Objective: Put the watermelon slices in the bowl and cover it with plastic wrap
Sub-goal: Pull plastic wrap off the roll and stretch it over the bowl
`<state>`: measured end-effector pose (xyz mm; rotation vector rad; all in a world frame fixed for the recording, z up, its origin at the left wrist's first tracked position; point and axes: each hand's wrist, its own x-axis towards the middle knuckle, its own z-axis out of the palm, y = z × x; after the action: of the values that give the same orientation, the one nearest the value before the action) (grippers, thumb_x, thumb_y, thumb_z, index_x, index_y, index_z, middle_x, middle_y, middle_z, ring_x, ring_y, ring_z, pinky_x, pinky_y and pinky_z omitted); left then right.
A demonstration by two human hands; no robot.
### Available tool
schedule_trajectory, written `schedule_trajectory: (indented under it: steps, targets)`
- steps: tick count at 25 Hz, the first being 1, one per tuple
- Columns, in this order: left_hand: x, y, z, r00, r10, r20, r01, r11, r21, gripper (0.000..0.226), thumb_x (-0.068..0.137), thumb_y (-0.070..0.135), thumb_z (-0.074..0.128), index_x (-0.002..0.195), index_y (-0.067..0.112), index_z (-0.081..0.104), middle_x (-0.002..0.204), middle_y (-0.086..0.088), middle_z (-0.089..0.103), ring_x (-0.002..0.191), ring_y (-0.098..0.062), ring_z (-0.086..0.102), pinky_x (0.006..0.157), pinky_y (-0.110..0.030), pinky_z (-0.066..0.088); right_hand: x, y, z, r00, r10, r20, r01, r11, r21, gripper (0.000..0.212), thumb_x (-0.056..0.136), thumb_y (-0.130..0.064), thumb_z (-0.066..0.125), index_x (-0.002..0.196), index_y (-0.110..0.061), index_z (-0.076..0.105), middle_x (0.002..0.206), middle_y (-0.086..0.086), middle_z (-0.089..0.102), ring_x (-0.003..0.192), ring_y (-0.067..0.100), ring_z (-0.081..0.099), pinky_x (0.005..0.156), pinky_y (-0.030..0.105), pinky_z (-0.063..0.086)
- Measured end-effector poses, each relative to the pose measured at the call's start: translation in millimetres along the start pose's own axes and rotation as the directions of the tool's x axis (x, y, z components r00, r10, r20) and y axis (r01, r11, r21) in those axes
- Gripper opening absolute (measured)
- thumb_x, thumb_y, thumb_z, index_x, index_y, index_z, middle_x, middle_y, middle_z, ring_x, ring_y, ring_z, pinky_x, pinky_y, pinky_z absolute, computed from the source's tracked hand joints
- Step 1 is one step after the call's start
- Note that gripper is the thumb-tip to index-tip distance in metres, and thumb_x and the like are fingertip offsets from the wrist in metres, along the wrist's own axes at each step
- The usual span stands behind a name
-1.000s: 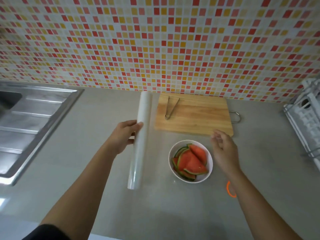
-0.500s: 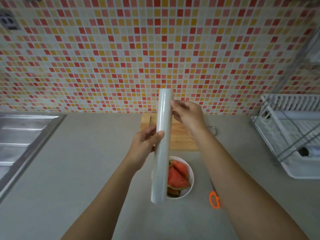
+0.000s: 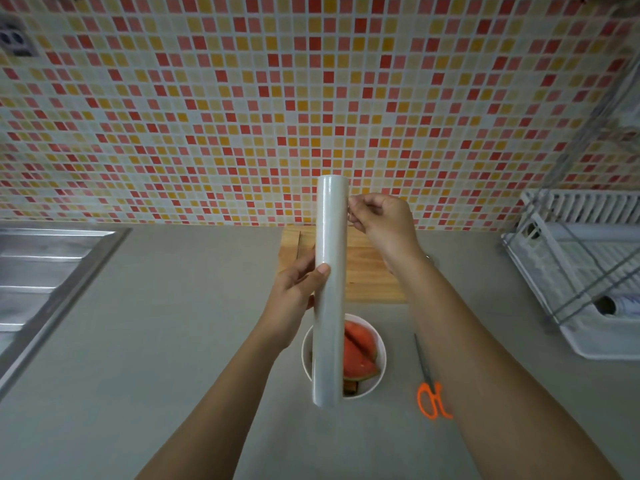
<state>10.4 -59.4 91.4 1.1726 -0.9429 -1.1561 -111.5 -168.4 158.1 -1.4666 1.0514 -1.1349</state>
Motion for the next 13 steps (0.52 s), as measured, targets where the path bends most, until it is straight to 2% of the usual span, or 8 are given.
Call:
schedule_trajectory:
  steps: [2,5,7,10,13]
  targets:
    - [-2,-1,5,1.000,0.024,-0.013,-0.025,0.999,-0.032,0.027,0.092,0.027,0.057,0.117,0.029,0.065,0.105,0.003,0.068,0.096,-0.013,0.064,0.080,-0.034,0.054,1,-2,1,1.000,-0.021,0.015,0.022,0.998,-0.058,0.014,0.090,-0.026,0.056,0.081,-0.021,0.065,0.074,-0.005,0.067,0.070,0.006,0.065,0.073,0.024,0.054]
    - [-4,1,9,0.999,0.043,-0.023,-0.046,0.991,-0.128,0.021,0.093,0.023,0.055,0.105,0.031,0.070,0.102,-0.002,0.065,0.088,-0.010,0.064,0.076,-0.025,0.054,1,-6,3,0.998,0.058,0.033,-0.060,0.996,0.063,0.017,0.093,-0.023,0.051,0.082,-0.017,0.063,0.070,-0.008,0.062,0.064,0.000,0.060,0.069,0.020,0.050]
    - [-5,4,10,0.997,0.054,-0.047,-0.060,0.989,-0.138,0.022,0.088,0.029,0.053,0.101,0.027,0.071,0.095,-0.004,0.063,0.083,-0.010,0.061,0.072,-0.022,0.052,0,-8,5,0.996,0.087,0.033,-0.090,0.989,0.118,0.019,0.094,-0.021,0.050,0.080,-0.017,0.061,0.071,-0.006,0.060,0.066,0.003,0.058,0.069,0.020,0.049]
    - [-7,5,16,0.988,0.116,-0.103,-0.112,0.993,0.039,0.032,0.086,0.045,0.049,0.108,0.029,0.066,0.096,0.001,0.066,0.085,-0.009,0.061,0.075,-0.023,0.051,-4,-11,7,0.995,0.081,0.053,-0.090,0.974,0.208,0.017,0.094,-0.023,0.049,0.086,-0.016,0.061,0.079,-0.003,0.064,0.076,0.010,0.061,0.074,0.026,0.054]
    - [-8,3,19,0.954,0.234,-0.188,-0.209,0.968,0.142,0.042,0.085,0.054,0.050,0.115,0.028,0.064,0.103,-0.001,0.069,0.091,-0.010,0.063,0.077,-0.023,0.053,-4,-16,8,1.000,0.006,0.009,-0.007,0.996,0.093,0.017,0.094,-0.027,0.050,0.087,-0.017,0.062,0.076,-0.005,0.063,0.073,0.009,0.060,0.079,0.030,0.054]
